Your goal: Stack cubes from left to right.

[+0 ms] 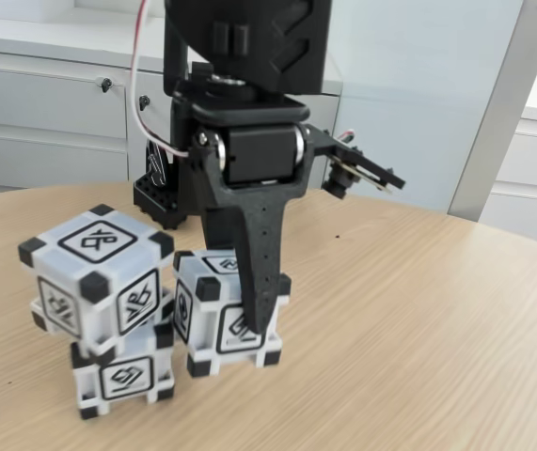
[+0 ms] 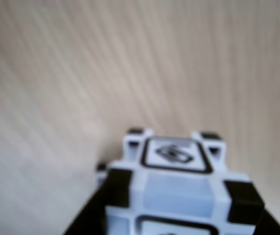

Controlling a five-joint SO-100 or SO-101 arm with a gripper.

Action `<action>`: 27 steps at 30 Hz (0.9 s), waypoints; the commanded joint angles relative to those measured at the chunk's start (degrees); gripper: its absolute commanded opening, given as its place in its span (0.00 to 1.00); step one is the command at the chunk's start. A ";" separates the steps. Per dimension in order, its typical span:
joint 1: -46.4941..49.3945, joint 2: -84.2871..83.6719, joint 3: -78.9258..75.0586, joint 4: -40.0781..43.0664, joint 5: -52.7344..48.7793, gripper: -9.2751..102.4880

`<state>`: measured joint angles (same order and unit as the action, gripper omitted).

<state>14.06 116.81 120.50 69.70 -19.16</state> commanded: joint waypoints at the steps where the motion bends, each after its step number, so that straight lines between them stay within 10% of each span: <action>1: -0.26 1.85 -1.58 -2.81 0.88 0.08; 27: -0.26 2.11 -1.49 -8.88 5.54 0.08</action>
<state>14.06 116.81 120.50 62.40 -14.15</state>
